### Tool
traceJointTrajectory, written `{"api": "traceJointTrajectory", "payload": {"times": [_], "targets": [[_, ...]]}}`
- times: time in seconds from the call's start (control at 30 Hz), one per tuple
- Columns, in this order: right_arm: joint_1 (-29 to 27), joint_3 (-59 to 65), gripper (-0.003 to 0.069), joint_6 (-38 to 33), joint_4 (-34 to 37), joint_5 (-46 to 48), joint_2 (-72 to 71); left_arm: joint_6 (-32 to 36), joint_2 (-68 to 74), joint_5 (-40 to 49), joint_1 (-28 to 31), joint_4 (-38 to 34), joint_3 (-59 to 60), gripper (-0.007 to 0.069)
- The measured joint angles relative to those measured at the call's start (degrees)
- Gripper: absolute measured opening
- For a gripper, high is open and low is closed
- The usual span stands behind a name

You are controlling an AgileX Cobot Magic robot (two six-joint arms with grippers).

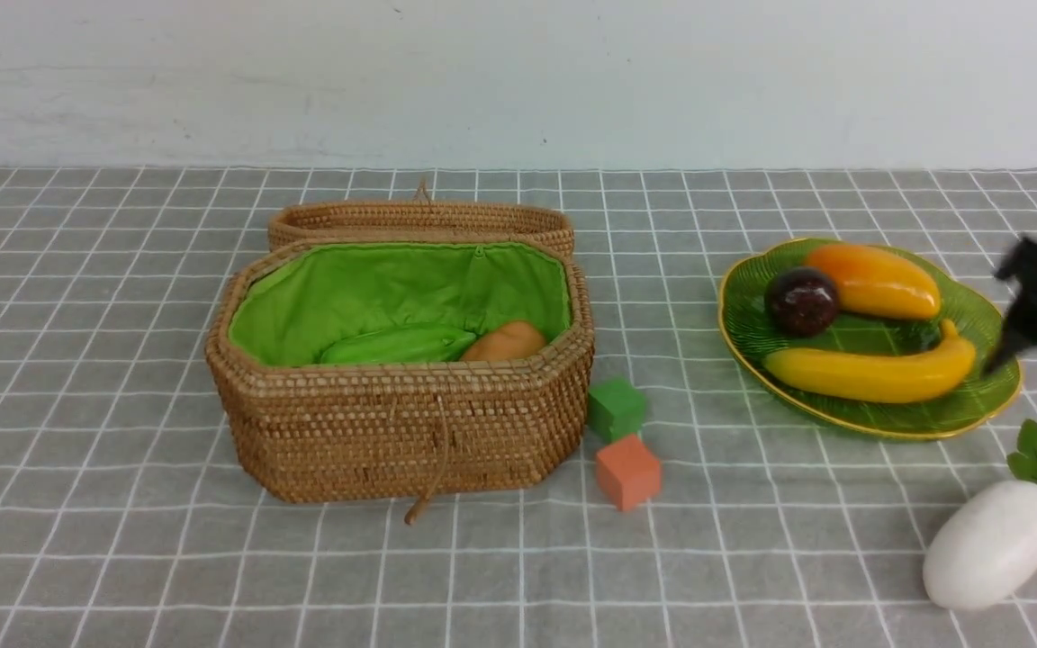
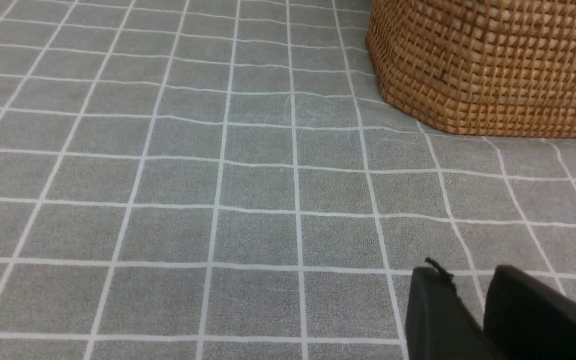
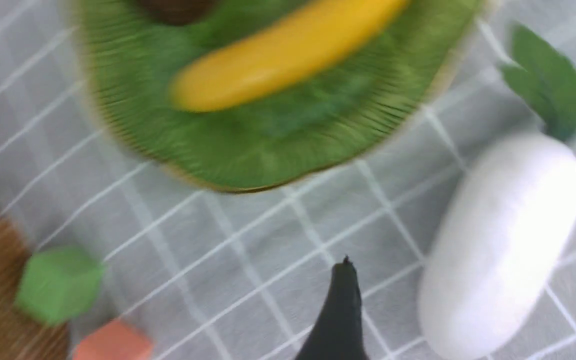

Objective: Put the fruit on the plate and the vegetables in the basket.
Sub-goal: Take a daikon with your right arm and place it on the basket on the left.

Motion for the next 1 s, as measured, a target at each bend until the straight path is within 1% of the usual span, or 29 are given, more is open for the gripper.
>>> {"api": "traceJointTrajectory", "payload": {"times": [0.07,0.23,0.5,0.63,0.67,0.7,0.87,0.9,0.93,1.0], "targets": [[-1.39,6.2,0.0594,3.1,0.48,-4.66,0.33,0.0,0.0,0.0,0.0,0.0,0.0,0.0157],[-1.46,10.13,0.0594,3.14,1.45,-10.73,4.43,0.0,0.0,0.0,0.0,0.05,0.0,0.0165],[-1.46,10.23,0.059,2.98,-1.36,-13.44,14.16,0.11,0.0,0.0,0.0,0.05,0.0,0.0174],[-1.46,10.1,0.0563,2.24,-1.65,-12.78,15.91,0.15,0.0,0.0,0.0,0.05,0.0,0.0176],[-1.46,10.1,0.0533,0.0,-1.6,-12.73,15.96,0.15,0.0,0.0,0.0,0.05,0.0,0.0178],[-1.46,10.1,0.0531,0.0,-1.6,-12.73,15.96,0.15,0.0,0.0,0.0,0.05,0.0,0.0179],[-1.46,10.22,0.0528,-9.82,-0.18,-12.42,12.59,0.15,0.0,0.0,0.0,0.05,0.0,0.0184],[-1.46,10.22,0.0528,-10.21,-0.01,-12.42,12.33,0.15,0.0,0.0,0.0,0.05,0.0,0.0185],[-1.46,10.22,0.0528,-11.92,0.89,-12.42,11.18,0.15,0.0,0.0,0.0,0.05,0.0,0.0185],[-1.2,9.83,0.0528,-19.36,5.59,-12.23,7.2,0.15,0.0,0.0,0.0,0.05,0.0,0.0185]]}}
